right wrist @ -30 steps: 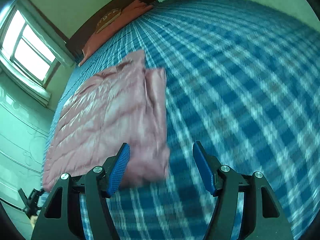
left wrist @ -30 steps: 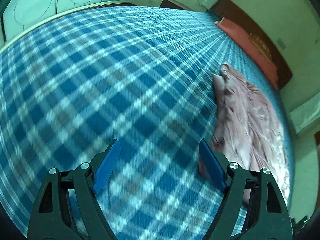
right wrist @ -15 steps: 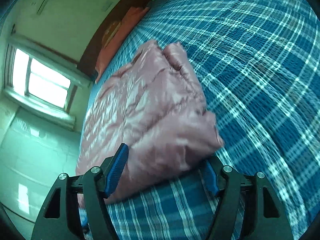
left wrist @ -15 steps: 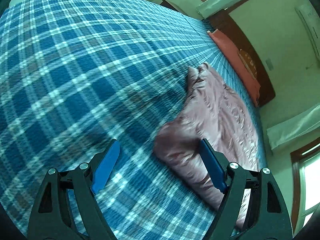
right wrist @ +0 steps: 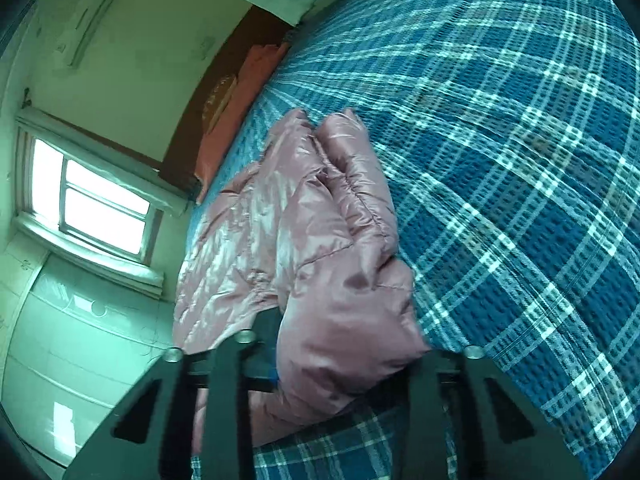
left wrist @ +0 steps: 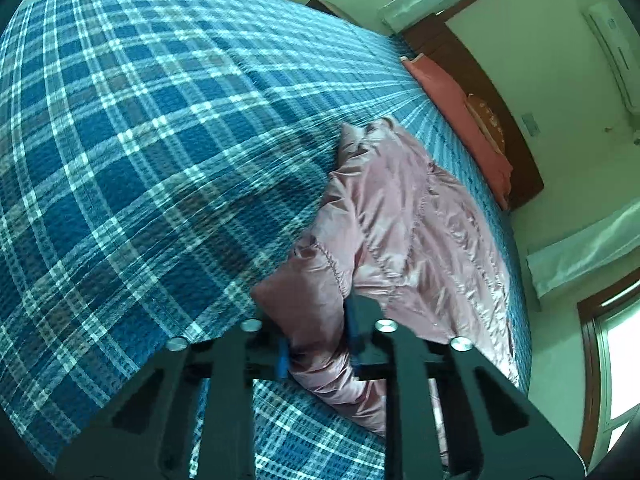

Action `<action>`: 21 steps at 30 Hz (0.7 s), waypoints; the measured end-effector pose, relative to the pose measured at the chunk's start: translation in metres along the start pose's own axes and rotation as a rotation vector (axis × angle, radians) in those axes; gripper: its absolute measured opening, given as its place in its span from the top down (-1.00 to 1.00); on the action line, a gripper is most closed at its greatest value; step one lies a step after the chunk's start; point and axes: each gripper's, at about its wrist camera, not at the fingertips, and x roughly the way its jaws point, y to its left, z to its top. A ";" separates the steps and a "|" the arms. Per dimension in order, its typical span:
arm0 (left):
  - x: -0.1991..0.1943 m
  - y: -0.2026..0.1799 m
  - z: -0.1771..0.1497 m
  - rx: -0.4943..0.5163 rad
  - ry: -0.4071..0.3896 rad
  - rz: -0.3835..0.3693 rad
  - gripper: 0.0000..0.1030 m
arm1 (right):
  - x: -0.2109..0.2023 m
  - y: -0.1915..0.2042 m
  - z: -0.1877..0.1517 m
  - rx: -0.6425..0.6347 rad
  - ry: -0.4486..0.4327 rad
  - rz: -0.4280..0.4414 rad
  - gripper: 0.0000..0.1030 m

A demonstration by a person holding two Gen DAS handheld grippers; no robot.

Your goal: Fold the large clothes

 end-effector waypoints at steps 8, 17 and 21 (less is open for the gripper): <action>-0.034 0.011 -0.011 0.012 -0.007 -0.022 0.76 | -0.022 -0.002 -0.008 -0.016 0.009 0.021 0.67; -0.081 0.043 -0.032 0.004 0.001 -0.025 0.76 | -0.065 -0.023 -0.038 0.002 0.046 0.049 0.67; -0.099 0.054 -0.041 0.006 0.010 -0.024 0.76 | -0.079 -0.032 -0.049 0.001 0.058 0.055 0.67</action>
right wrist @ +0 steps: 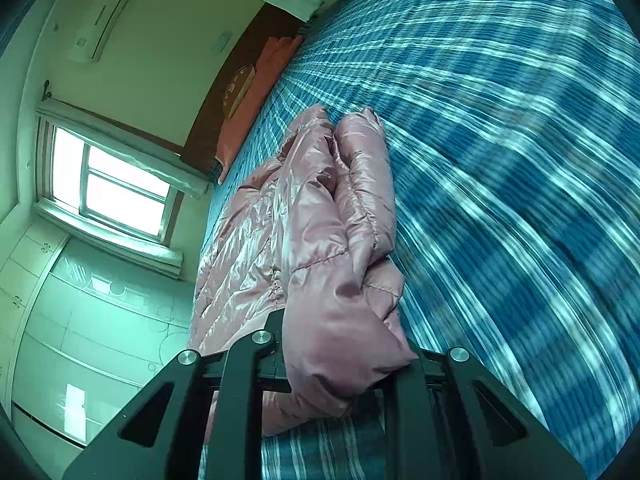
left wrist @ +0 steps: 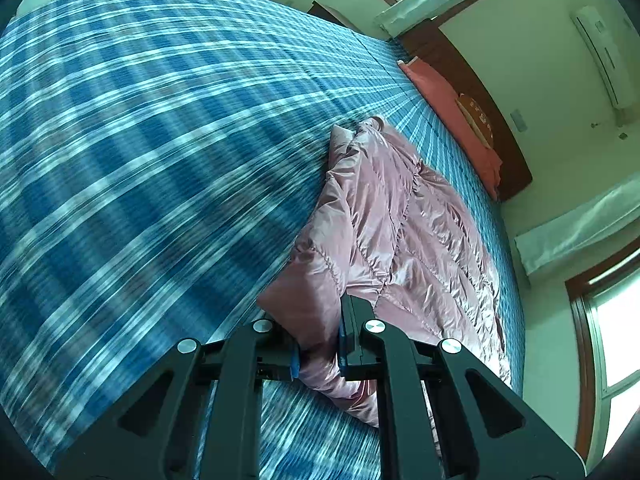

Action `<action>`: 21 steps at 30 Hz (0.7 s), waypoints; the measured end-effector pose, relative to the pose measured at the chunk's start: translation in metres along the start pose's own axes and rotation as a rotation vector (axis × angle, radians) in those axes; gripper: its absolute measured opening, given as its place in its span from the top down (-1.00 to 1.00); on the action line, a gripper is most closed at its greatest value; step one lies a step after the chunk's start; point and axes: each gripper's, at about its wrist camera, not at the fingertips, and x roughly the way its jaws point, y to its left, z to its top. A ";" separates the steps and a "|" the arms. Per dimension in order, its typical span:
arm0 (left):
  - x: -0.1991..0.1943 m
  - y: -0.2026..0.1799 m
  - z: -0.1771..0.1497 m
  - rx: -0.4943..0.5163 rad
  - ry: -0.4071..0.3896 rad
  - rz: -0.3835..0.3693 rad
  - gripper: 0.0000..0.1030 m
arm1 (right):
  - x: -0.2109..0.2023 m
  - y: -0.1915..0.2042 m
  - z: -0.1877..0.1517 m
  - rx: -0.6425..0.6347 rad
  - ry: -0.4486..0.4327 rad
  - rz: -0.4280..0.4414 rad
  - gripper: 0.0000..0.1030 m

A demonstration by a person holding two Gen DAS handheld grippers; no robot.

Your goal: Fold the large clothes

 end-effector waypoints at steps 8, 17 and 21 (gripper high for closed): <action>-0.024 0.014 -0.012 0.026 0.007 0.005 0.76 | -0.032 -0.016 -0.029 -0.030 0.016 -0.003 0.65; -0.033 0.028 -0.020 0.028 -0.010 -0.004 -0.10 | -0.050 -0.033 -0.024 0.023 -0.056 -0.011 -0.11; -0.032 0.039 -0.017 -0.031 0.003 -0.023 -0.13 | -0.056 -0.045 -0.014 0.042 -0.062 0.009 -0.11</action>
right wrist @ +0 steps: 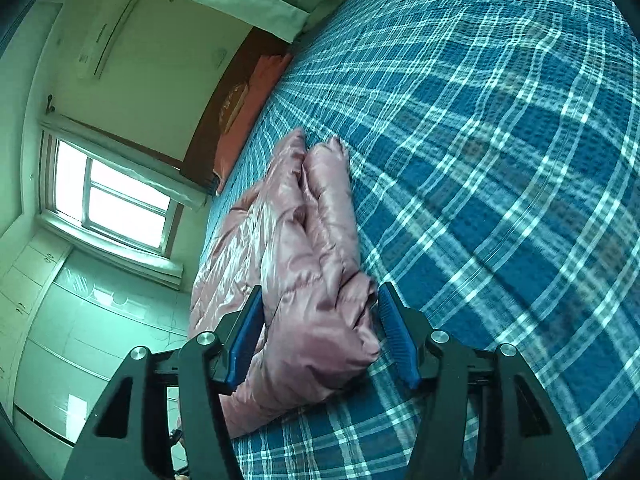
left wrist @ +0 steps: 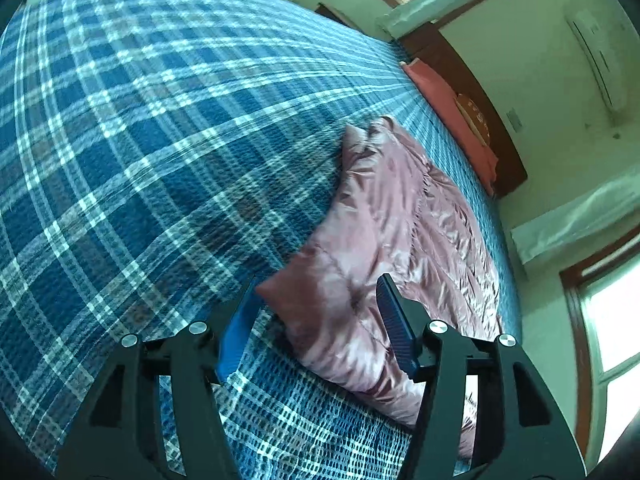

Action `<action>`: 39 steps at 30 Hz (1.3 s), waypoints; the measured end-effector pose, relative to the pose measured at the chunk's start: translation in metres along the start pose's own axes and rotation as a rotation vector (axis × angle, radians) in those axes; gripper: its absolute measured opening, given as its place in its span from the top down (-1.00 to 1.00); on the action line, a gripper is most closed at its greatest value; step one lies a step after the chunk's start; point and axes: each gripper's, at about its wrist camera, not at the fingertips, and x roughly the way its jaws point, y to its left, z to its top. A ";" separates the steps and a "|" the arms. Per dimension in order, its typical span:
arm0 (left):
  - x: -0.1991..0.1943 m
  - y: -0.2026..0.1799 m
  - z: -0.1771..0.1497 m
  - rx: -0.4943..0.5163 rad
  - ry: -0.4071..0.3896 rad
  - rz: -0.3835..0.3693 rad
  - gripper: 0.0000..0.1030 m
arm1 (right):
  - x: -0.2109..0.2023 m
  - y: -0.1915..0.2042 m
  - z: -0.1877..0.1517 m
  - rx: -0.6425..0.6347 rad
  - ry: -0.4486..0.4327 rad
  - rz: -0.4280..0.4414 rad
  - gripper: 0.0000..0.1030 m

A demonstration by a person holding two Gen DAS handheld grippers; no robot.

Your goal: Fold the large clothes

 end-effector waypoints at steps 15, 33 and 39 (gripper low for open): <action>0.012 0.002 0.001 0.014 0.035 0.014 0.41 | 0.001 -0.021 0.004 0.006 0.064 -0.015 0.40; -0.040 -0.025 0.041 0.398 -0.161 0.462 -0.02 | -0.049 0.024 0.045 -0.286 -0.051 -0.455 0.27; -0.044 -0.090 0.026 0.631 -0.255 0.523 -0.03 | -0.015 0.105 0.017 -0.574 -0.038 -0.507 0.27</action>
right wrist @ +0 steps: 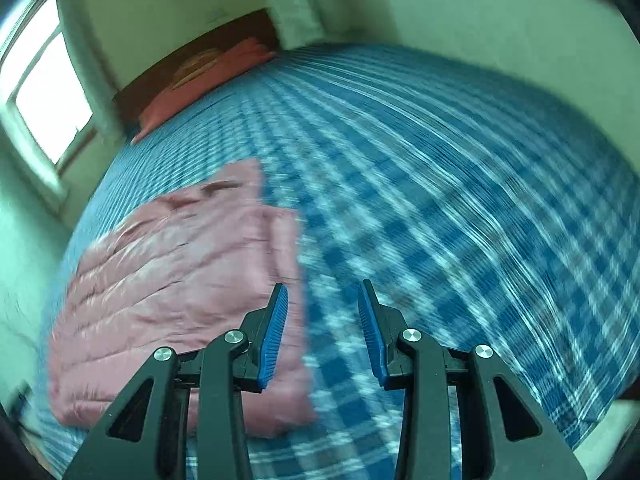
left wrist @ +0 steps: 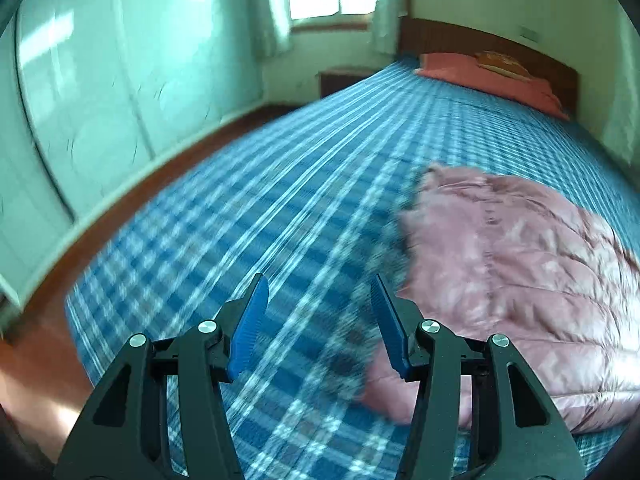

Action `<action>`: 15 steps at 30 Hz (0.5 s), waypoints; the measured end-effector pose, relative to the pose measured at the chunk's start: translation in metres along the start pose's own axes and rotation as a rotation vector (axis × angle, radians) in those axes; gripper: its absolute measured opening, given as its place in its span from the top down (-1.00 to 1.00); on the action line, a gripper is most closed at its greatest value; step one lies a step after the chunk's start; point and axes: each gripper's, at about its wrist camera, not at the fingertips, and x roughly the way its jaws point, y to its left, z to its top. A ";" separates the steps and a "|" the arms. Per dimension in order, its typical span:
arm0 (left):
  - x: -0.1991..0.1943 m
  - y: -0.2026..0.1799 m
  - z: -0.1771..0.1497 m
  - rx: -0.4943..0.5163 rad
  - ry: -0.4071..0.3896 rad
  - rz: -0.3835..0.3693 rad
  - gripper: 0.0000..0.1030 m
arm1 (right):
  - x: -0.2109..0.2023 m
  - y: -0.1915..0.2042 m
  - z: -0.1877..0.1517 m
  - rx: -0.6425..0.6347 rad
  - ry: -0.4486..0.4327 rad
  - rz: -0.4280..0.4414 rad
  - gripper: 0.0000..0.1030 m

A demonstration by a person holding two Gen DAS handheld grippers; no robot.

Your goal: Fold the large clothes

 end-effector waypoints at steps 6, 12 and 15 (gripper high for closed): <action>-0.001 -0.089 0.007 0.195 -0.012 -0.061 -0.03 | 0.023 0.107 -0.001 -0.252 0.039 0.075 0.28; 0.016 -0.158 0.007 0.277 0.007 -0.096 -0.03 | 0.051 0.186 -0.003 -0.367 0.057 0.116 0.28; 0.033 -0.178 0.002 0.316 0.030 -0.070 0.00 | 0.067 0.206 -0.009 -0.412 0.064 0.099 0.28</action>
